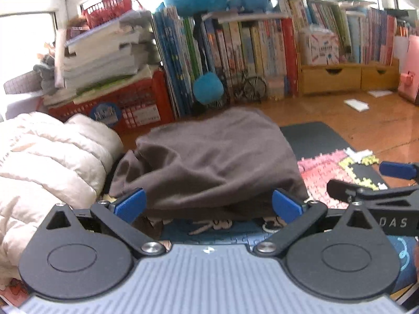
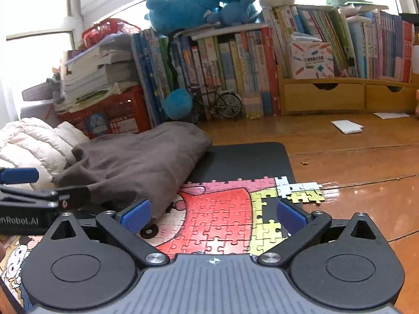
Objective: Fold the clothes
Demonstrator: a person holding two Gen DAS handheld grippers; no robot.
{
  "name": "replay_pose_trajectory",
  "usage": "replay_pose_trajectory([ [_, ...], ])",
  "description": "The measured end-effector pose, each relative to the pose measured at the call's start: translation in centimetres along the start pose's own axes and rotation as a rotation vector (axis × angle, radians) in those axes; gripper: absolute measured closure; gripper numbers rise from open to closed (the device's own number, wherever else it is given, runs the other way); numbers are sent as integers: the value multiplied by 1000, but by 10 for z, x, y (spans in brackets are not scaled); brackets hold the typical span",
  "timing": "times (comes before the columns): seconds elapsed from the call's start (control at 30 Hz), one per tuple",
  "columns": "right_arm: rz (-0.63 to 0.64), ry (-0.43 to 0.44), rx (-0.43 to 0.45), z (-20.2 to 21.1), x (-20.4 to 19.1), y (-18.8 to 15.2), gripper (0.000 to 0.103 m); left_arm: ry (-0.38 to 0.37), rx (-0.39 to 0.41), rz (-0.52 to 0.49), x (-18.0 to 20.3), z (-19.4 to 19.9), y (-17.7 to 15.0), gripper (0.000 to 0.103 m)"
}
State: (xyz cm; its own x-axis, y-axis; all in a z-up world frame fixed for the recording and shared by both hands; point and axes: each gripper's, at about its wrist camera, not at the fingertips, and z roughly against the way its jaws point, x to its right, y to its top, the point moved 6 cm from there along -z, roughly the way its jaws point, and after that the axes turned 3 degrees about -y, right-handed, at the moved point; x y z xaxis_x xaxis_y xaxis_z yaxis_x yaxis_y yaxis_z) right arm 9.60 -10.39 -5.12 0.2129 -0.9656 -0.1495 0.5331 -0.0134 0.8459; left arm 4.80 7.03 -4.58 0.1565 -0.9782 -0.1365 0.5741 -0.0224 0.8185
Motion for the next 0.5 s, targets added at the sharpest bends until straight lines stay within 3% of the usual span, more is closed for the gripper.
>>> replay_pose_trajectory([
  [0.17,-28,18,-1,0,3,-1,0,-1,-50,11,-1,-9,-6,0],
  [0.5,-50,17,-16,-3,6,-3,0,-78,-90,59,-2,-14,-13,0],
])
